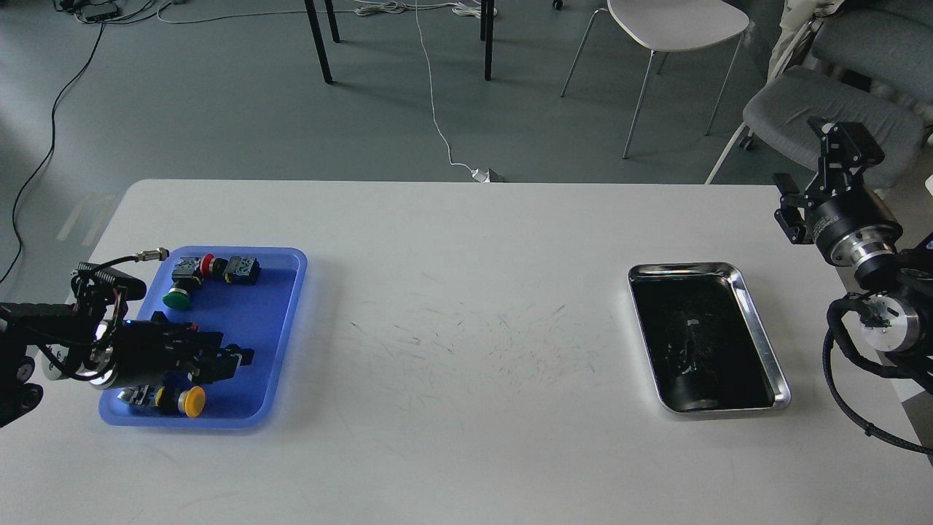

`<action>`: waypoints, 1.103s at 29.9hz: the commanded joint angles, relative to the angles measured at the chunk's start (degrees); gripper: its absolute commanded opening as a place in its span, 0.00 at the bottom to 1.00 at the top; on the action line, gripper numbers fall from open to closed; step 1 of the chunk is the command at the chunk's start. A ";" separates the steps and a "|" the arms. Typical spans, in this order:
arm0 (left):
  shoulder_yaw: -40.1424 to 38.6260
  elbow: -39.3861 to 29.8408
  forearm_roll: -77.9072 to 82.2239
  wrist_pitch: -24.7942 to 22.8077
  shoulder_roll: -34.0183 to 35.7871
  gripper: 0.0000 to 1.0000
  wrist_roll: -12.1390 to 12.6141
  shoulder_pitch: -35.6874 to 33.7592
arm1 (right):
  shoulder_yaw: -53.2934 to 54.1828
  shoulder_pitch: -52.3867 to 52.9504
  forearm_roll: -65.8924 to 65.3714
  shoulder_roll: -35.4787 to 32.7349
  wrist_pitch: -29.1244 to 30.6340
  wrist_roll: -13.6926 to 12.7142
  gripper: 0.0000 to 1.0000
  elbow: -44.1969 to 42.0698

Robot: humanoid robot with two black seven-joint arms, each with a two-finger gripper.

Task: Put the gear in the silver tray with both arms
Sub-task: 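Lower the left gripper onto the small black gear in the blue tray, then close the left gripper on the black gear and lift it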

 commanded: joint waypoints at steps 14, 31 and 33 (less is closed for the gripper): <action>0.05 2.29 0.02 0.17 -1.06 0.57 0.00 0.75 | 0.08 0.02 -0.53 0.00 0.05 0.00 0.93 0.00; 0.75 2.82 0.11 0.61 -2.12 0.41 0.00 1.19 | -0.01 -0.07 -0.53 -0.09 0.05 0.00 0.93 0.00; 0.84 2.82 0.19 0.70 -2.12 0.40 0.00 1.19 | 0.08 0.02 -0.53 0.00 0.05 0.00 0.93 0.00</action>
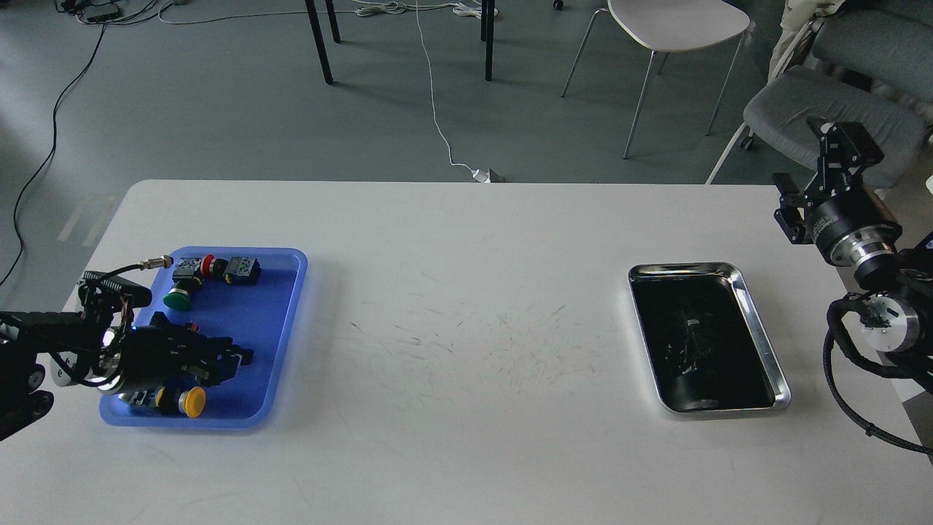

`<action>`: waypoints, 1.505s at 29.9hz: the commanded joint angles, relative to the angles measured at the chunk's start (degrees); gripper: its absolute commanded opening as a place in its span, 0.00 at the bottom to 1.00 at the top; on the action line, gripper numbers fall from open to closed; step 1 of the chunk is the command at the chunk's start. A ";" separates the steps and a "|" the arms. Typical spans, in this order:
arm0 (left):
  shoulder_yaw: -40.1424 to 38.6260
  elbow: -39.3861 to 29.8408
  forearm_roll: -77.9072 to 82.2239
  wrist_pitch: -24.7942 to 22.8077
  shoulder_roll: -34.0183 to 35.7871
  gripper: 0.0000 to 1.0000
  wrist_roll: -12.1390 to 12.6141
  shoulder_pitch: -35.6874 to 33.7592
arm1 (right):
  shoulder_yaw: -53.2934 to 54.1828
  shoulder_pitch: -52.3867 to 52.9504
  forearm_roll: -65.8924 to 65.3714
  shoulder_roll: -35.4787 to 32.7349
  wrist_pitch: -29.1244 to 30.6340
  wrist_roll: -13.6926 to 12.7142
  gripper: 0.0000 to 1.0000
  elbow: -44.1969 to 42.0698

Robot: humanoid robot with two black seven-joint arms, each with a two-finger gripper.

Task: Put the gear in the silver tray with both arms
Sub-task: 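Close the left gripper on the black gear and lift it, then carry the gear with the left gripper toward the silver tray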

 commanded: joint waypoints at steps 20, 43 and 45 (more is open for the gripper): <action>0.23 -0.11 5.12 1.39 0.90 0.07 -0.01 0.16 | -0.03 -0.05 0.00 0.00 -0.05 0.00 0.93 0.00; -0.91 -3.45 -11.03 -2.03 3.90 0.07 -0.01 -17.32 | -0.03 -0.84 0.00 0.35 0.13 0.00 0.93 -1.93; -1.08 -3.98 -13.24 -2.03 2.67 0.07 -0.01 -18.73 | -0.03 -0.75 -0.09 0.35 0.04 0.00 0.93 -1.93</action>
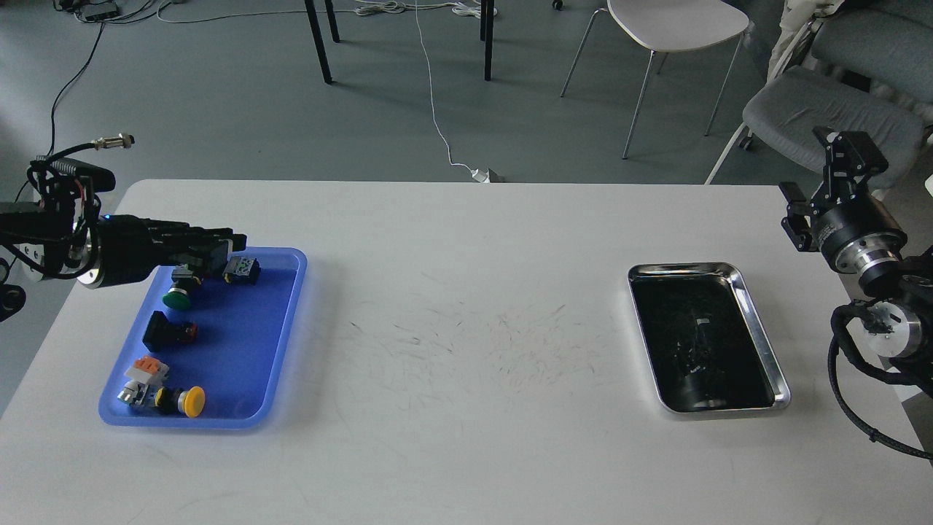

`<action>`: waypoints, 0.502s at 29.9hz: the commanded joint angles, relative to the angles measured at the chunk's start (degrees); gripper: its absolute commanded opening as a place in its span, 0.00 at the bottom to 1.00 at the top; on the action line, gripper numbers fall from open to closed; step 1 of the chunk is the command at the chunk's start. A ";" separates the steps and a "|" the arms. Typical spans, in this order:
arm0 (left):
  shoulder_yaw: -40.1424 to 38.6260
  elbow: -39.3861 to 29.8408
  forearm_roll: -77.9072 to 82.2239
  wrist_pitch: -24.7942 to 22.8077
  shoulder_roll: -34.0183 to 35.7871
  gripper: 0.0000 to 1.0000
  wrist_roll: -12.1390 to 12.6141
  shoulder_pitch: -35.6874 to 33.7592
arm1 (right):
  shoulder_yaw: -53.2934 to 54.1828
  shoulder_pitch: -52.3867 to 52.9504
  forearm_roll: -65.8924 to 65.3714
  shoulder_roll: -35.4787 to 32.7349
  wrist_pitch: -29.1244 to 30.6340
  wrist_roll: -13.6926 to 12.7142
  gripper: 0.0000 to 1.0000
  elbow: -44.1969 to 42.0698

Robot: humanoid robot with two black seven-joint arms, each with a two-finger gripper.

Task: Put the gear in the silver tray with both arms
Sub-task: 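Carry the gear with the left gripper toward the silver tray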

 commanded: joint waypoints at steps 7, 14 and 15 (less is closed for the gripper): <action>-0.21 -4.33 -4.66 0.18 -8.50 0.07 0.00 -5.42 | 0.00 0.79 -1.76 0.01 -0.08 0.00 0.93 0.01; 0.22 -4.16 -3.69 0.18 -21.50 0.07 0.00 -6.30 | -0.09 2.02 -2.02 0.01 -0.08 0.00 0.94 0.01; 0.31 -3.63 -3.60 0.18 -23.35 0.07 0.00 -6.30 | -0.09 2.20 -2.37 0.01 0.00 0.00 0.94 0.01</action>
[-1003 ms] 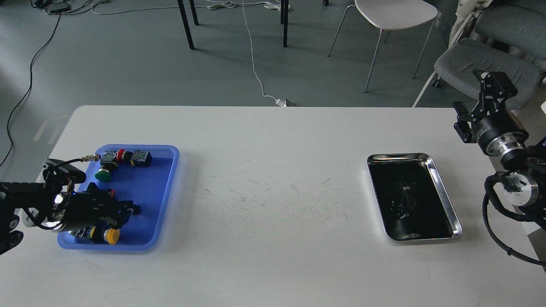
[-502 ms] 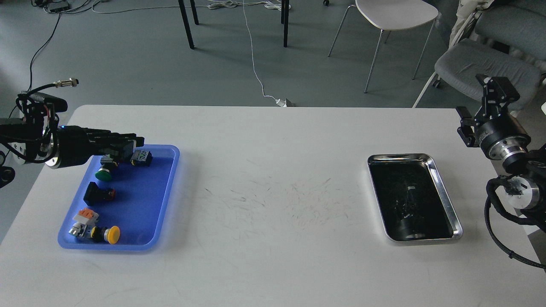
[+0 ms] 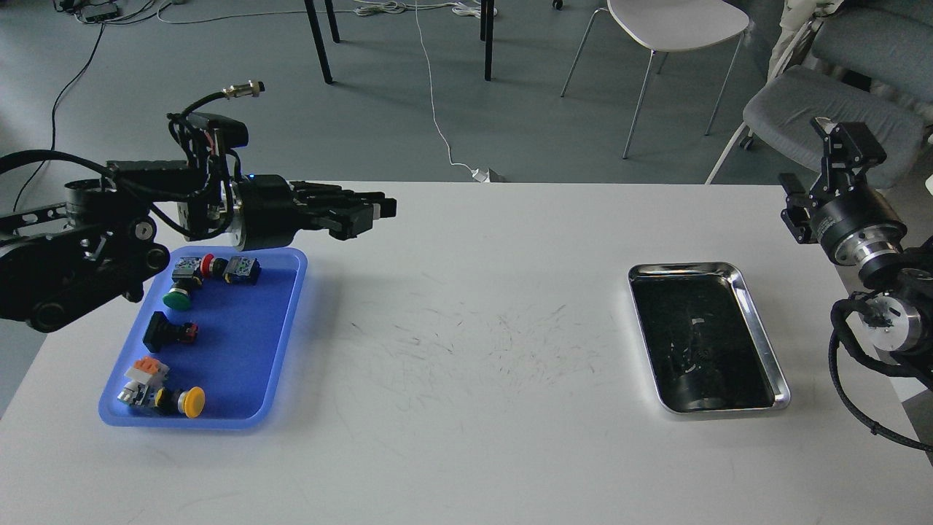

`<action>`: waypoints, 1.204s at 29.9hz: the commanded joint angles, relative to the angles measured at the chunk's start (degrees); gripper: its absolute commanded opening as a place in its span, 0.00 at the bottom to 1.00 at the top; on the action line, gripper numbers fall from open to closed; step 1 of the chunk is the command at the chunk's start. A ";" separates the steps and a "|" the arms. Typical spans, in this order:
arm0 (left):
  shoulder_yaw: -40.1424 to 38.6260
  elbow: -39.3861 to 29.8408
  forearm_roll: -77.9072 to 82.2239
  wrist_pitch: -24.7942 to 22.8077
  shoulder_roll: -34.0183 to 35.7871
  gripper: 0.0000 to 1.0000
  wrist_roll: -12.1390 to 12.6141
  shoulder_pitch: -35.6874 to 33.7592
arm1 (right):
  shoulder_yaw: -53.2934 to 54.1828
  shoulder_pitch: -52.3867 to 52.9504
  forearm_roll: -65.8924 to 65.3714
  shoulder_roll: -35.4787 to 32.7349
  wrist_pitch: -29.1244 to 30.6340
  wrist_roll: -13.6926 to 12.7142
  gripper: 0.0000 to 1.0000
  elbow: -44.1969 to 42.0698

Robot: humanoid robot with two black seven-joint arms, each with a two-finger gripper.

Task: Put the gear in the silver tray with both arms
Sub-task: 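Carry the gear with the left gripper toward the silver tray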

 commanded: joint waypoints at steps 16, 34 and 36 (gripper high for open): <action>4.80 16.03 2.95 0.60 -30.01 0.07 0.03 0.91 | 0.02 2.37 -2.00 -0.01 0.00 0.00 0.94 0.06; 6.12 31.26 2.25 1.56 -36.45 0.09 0.03 4.86 | -0.06 2.54 -2.00 -0.09 0.17 0.00 0.94 0.06; 6.12 28.80 2.25 1.65 -36.45 0.09 0.03 4.77 | -0.06 2.54 -2.00 -0.09 0.17 0.00 0.94 0.06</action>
